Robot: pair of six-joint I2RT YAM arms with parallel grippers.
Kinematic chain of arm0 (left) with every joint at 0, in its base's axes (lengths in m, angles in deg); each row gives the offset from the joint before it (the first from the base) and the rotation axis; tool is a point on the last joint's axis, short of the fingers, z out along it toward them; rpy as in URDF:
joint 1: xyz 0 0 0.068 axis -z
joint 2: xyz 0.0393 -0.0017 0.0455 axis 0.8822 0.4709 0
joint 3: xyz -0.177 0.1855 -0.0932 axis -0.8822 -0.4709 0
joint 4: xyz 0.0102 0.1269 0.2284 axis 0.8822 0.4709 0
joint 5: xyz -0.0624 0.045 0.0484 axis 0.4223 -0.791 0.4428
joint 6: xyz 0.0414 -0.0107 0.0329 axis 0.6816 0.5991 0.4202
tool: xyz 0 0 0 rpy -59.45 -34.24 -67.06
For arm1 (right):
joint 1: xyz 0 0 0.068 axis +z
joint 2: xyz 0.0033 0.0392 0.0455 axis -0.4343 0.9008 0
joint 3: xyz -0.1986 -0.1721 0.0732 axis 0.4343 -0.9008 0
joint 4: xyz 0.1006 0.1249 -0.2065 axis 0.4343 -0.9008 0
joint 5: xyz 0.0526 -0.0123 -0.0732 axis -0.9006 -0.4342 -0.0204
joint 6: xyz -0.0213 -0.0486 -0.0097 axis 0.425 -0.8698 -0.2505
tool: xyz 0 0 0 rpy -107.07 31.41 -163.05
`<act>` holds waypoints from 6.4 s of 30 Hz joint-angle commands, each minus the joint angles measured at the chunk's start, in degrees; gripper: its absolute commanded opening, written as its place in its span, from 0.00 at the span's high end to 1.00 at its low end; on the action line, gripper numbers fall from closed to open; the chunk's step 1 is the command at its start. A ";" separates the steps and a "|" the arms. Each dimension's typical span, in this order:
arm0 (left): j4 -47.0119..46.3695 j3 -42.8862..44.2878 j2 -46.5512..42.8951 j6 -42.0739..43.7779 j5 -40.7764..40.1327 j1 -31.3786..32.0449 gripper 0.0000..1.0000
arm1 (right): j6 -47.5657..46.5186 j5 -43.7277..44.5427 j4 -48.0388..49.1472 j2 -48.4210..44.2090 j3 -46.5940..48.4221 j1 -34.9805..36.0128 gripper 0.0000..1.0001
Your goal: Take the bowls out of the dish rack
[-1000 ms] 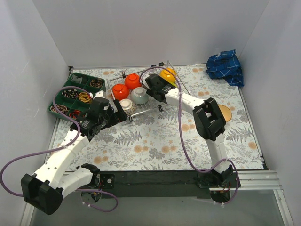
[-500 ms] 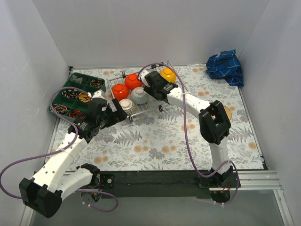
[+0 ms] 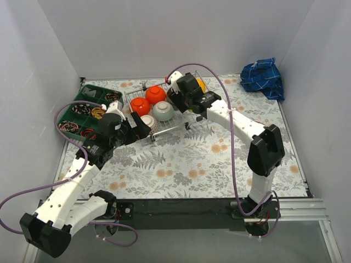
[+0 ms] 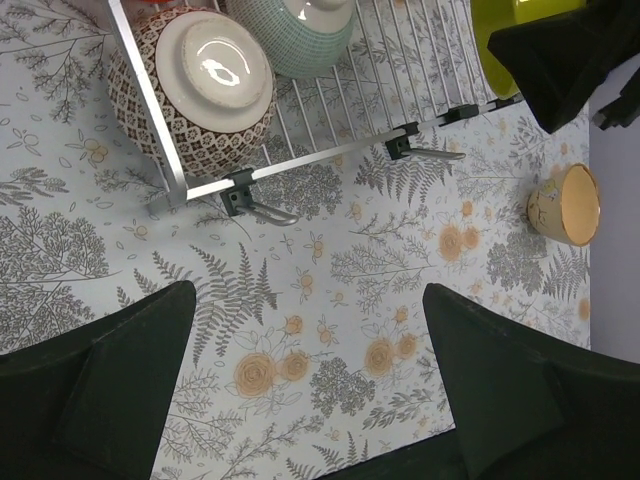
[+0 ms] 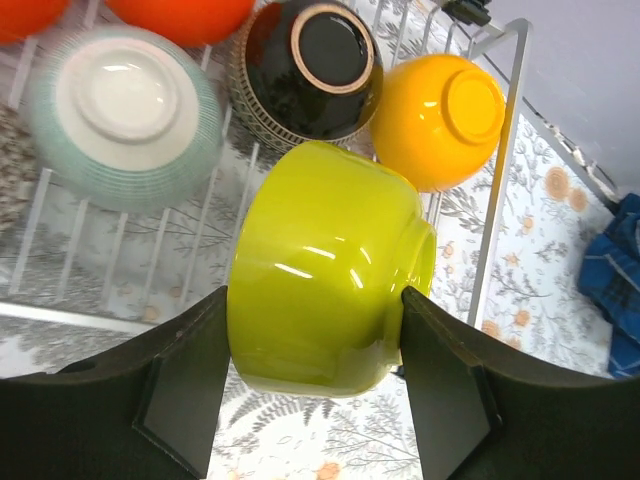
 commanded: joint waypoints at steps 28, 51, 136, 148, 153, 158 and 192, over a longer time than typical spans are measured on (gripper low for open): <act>-16.48 -6.59 -3.30 7.34 13.79 -0.23 0.02 | 45.73 -58.10 20.33 -44.74 -51.68 -38.73 0.87; -35.65 -3.79 15.07 0.40 16.62 11.98 0.02 | 76.94 -75.96 64.81 -41.06 -61.55 -25.22 0.84; -5.06 13.27 20.44 6.64 -15.13 19.03 0.02 | 33.36 -19.09 -11.21 -29.63 -34.30 -22.73 0.99; -3.48 10.99 13.67 8.22 -9.14 6.01 0.02 | 31.77 -24.46 -9.54 -23.22 -37.90 -36.28 0.99; -2.69 9.40 12.00 10.06 -11.42 5.04 0.02 | 31.16 -24.90 -7.26 -19.26 -41.06 -37.43 0.99; -2.78 8.00 8.84 10.59 -12.92 5.04 0.02 | 31.33 -25.08 -5.06 -17.15 -42.65 -38.39 0.99; -7.53 25.03 31.92 35.10 -7.89 6.35 0.02 | 28.00 -35.79 -6.90 -54.31 -43.96 -38.57 0.13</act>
